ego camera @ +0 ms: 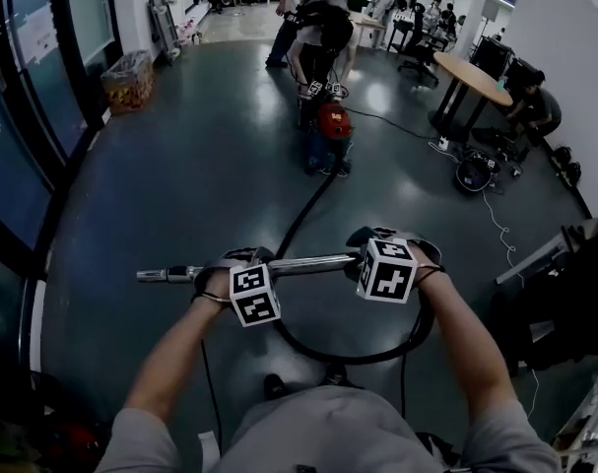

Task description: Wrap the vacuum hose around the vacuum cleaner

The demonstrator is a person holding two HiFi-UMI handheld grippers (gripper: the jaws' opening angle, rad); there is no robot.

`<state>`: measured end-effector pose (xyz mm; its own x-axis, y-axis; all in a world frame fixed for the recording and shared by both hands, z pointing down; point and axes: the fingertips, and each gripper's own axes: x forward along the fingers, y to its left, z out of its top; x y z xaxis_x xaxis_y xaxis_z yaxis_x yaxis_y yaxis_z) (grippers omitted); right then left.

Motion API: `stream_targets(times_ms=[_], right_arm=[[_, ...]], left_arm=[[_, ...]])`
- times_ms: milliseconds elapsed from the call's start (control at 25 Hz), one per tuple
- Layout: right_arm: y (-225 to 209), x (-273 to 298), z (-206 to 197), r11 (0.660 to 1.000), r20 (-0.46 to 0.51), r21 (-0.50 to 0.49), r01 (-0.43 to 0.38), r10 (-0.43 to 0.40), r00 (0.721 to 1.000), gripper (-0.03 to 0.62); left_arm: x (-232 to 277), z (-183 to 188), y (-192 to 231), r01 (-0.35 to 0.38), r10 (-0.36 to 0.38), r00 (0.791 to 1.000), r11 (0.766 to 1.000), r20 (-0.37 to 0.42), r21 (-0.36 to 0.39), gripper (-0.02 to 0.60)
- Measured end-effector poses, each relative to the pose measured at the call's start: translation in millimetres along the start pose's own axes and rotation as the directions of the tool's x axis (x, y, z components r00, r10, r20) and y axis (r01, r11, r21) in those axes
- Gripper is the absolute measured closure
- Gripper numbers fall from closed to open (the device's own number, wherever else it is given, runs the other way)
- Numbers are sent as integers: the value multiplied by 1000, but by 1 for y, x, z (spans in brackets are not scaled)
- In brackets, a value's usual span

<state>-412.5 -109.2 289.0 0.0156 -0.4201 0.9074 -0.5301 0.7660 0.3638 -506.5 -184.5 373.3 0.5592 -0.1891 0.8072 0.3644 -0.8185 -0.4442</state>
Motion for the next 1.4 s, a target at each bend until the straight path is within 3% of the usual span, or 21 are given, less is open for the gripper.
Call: stream_targets(times_ms=[160, 320, 440, 640, 840, 1000, 1120, 1240, 1400], right_arm=[[-22, -39, -28, 973, 32, 185, 134, -143, 989, 404], [-33, -79, -62, 869, 102, 439, 228, -301, 948, 404], [-22, -91, -83, 790, 134, 555, 261, -395, 909, 413], [0, -97, -110, 682, 188, 679, 270, -518, 835, 568], [16, -85, -123, 625, 327, 776, 85, -514, 793, 589], [25, -68, -111, 605, 498, 784, -139, -480, 722, 588], [26, -52, -104, 563, 565, 785, -260, -477, 673, 577], [19, -35, -104, 508, 589, 794, -335, -502, 634, 482], [10, -12, -105, 416, 598, 802, -429, -539, 594, 292]], left_arm=[[-1, -19, 6, -3, 3, 1000, 1000, 13, -27, 459], [3, -27, 11, -20, 23, 999, 995, 28, -99, 458], [7, -28, 8, -26, 32, 999, 986, 34, -167, 457], [9, -24, -7, -57, 65, 998, 960, 19, -272, 457], [19, -5, -28, -74, 81, 997, 917, 2, -393, 457], [32, 17, -47, -81, 90, 996, 870, -6, -486, 457], [40, 35, -64, -83, 92, 996, 842, -11, -532, 457], [46, 56, -79, -80, 90, 996, 821, -9, -566, 457], [57, 83, -90, -74, 86, 996, 789, -10, -610, 457]])
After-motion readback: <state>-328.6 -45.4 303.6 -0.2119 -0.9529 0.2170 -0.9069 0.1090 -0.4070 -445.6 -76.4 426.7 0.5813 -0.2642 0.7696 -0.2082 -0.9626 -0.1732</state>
